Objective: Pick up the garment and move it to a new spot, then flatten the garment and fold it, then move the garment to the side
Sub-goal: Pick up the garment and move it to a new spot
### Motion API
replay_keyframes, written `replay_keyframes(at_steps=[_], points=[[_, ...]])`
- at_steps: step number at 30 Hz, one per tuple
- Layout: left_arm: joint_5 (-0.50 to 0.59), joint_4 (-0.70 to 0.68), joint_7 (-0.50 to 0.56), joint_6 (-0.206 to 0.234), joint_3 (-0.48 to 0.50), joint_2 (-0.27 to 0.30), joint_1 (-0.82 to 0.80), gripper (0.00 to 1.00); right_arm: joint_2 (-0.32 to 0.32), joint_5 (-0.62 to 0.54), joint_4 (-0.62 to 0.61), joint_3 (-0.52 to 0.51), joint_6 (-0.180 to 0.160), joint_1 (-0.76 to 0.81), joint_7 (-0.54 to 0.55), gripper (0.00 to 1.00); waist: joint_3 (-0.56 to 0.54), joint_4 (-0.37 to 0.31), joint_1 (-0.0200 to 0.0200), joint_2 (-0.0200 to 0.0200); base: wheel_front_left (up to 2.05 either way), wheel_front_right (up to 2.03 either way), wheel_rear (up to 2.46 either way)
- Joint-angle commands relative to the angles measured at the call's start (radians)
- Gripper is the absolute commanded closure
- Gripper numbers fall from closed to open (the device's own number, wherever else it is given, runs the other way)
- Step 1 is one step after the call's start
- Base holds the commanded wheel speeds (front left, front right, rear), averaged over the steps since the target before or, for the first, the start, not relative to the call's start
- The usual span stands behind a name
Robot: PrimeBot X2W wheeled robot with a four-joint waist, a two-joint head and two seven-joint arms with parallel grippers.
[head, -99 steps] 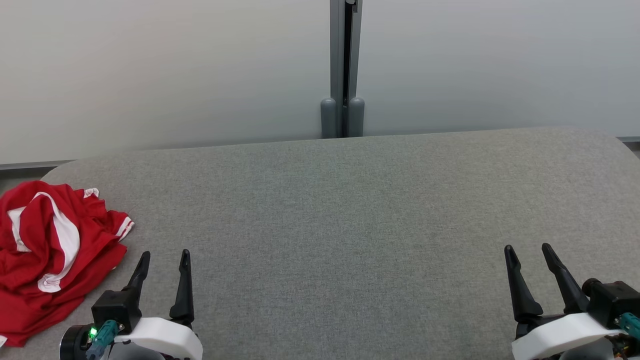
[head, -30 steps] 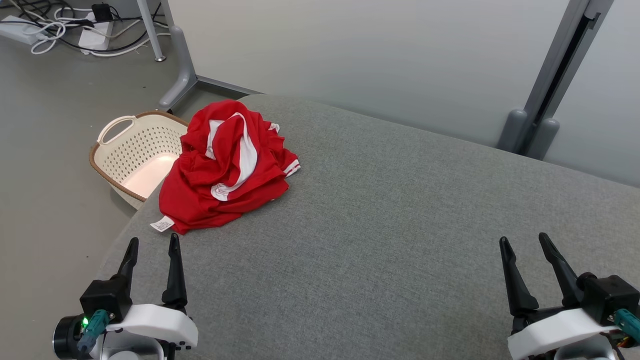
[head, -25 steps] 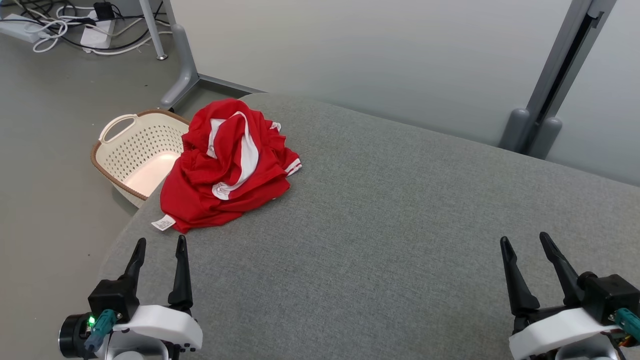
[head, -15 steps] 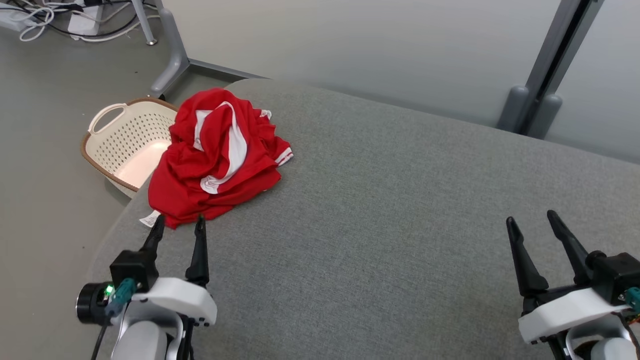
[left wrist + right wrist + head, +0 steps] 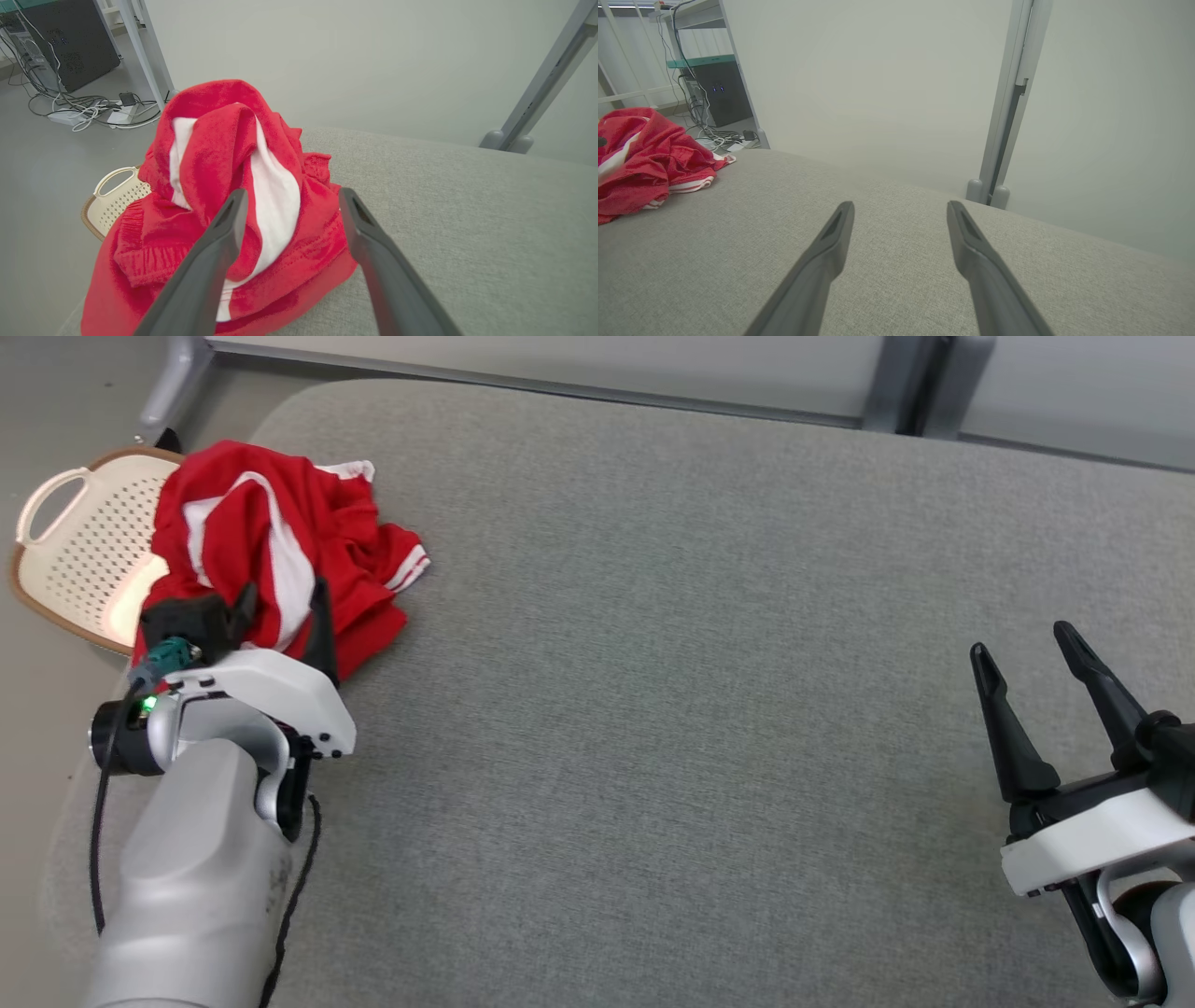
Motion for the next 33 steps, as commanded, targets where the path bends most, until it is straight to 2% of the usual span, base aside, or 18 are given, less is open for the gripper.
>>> replay_keyframes(at_steps=[1,6,7,8,12,17,22,24,33], points=[[-0.010,0.047,0.007,0.011,0.011,0.017,-0.041,0.00,-0.009,0.006,-0.002,0.004,0.000,-0.017,0.003,0.00,0.054,-0.058,0.0000,0.0000,0.00,0.00,0.00],[-0.034,0.169,0.036,0.019,0.038,0.057,-0.105,0.00,-0.012,0.016,0.008,0.014,0.000,-0.036,-0.011,0.00,0.077,-0.095,0.0000,0.0000,0.00,0.00,0.00],[-0.039,0.189,0.031,0.022,0.043,0.068,-0.117,0.53,-0.010,0.016,0.011,0.014,0.000,-0.042,-0.015,0.00,0.081,-0.103,0.0000,0.0000,0.00,0.00,0.00],[-0.045,0.205,0.027,0.025,0.050,0.078,-0.127,1.00,-0.008,0.015,0.012,0.015,0.000,-0.047,-0.017,0.00,0.085,-0.109,0.0000,0.0000,0.00,0.00,0.00],[-0.054,0.235,-0.020,0.023,0.061,0.107,-0.139,1.00,0.007,0.021,0.031,0.012,0.000,-0.056,-0.039,0.00,0.081,-0.127,0.0000,0.0000,0.00,0.00,0.00],[-0.054,0.175,-0.057,0.028,0.076,0.136,-0.105,1.00,0.029,0.022,0.062,0.009,0.000,-0.054,-0.070,0.00,0.044,-0.145,0.0000,0.0000,0.00,0.00,0.00],[-0.021,-0.053,-0.060,0.049,0.092,0.144,-0.008,1.00,0.055,0.018,0.092,-0.001,0.000,-0.027,-0.093,0.00,-0.016,-0.160,0.0000,0.0000,0.00,0.00,0.00],[-0.008,-0.158,-0.060,0.040,0.099,0.140,0.048,1.00,0.067,0.019,0.104,-0.008,0.000,-0.013,-0.100,0.00,-0.044,-0.166,0.0000,0.0000,0.00,0.00,0.00],[0.030,-0.568,-0.057,0.053,0.068,0.078,0.361,1.00,0.110,0.017,0.154,-0.017,0.000,0.048,-0.126,0.00,-0.167,-0.222,0.0000,0.0000,0.00,0.00,0.00]])
